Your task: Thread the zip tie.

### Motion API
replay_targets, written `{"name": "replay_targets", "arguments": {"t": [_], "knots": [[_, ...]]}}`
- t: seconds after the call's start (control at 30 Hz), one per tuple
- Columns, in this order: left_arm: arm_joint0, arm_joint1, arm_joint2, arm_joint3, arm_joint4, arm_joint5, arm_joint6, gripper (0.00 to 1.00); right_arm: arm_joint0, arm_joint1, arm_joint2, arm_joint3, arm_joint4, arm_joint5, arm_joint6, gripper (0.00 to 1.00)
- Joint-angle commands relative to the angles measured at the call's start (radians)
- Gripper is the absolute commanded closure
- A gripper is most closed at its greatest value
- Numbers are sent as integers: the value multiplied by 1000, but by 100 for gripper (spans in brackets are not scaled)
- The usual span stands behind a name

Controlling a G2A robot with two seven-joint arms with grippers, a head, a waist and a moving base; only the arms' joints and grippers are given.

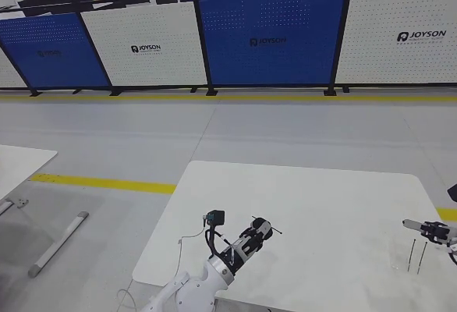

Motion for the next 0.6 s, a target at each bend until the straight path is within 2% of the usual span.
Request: {"name": "replay_targets", "arguments": {"t": [0.0,0.4,0.57], "knots": [[0,0,0,0,0,0,0,100,0,0,0,0,0,0,0,0],[0,0,0,0,0,0,0,100,-9,0,-6,9,-3,-14,-15,0],[0,0,0,0,0,0,0,100,30,5,-25,41,-13,-22,80,0]]}}
